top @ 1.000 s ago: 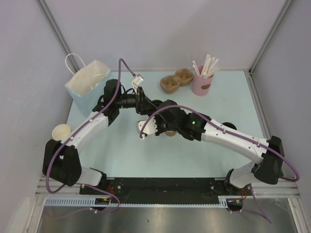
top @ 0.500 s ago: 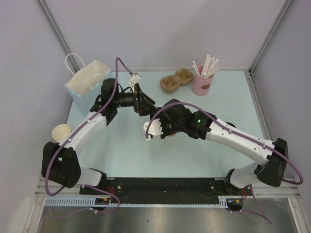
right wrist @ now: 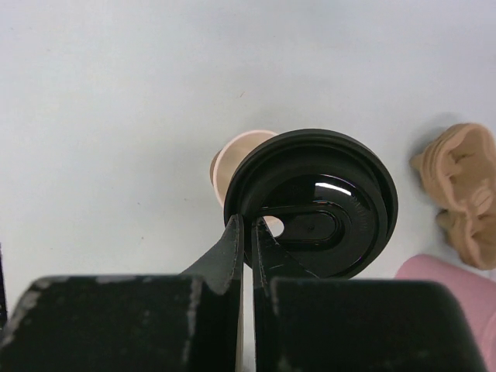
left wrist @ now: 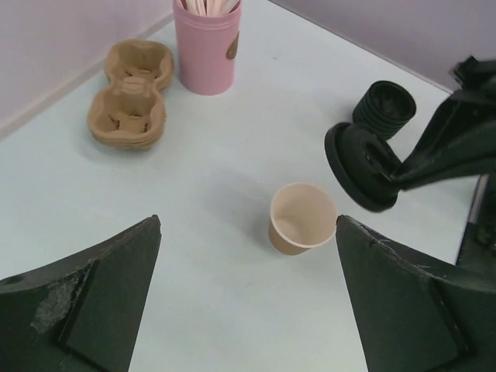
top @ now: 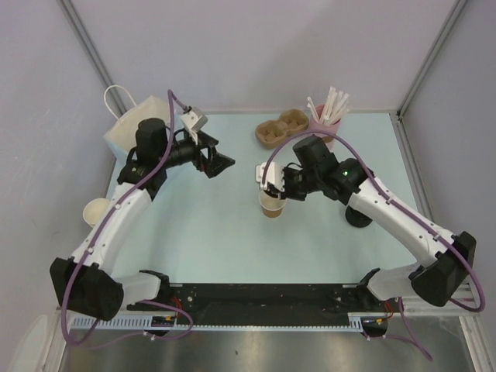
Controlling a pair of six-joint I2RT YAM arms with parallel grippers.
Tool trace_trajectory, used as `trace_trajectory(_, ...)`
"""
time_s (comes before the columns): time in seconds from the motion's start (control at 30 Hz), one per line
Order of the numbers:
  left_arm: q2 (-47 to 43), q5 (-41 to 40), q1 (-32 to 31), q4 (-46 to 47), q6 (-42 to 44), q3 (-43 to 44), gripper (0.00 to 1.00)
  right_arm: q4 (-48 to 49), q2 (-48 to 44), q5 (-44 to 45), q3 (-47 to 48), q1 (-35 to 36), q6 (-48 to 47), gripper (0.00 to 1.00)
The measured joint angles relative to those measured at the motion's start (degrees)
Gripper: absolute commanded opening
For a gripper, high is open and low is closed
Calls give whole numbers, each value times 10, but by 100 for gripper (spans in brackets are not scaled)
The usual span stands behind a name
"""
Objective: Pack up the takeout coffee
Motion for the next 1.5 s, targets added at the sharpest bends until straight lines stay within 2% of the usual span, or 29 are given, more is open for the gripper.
trace_trajectory(0.23,-87,-9,0,7,73,-131,99,-5,47,-52,0,-44,42,0)
trace_trajectory(0.43,-111,-1,0,7,140,-206,99,-7,86,-54,0,-45,61,0)
trace_trajectory(0.87,-142,-5,0,2,200,-232,100,-43,136,-50,22,-27,85,0)
trace_trajectory(1.1,-142,-4,0,1,204,-232,99,-63,165,-59,70,-31,95,0)
trace_trajectory(1.27,-140,0,0,0,208,-235,99,-98,224,-72,144,-49,104,0)
trace_trajectory(1.5,-140,5,0,0,209,-240,99,-113,235,-53,150,-39,118,0)
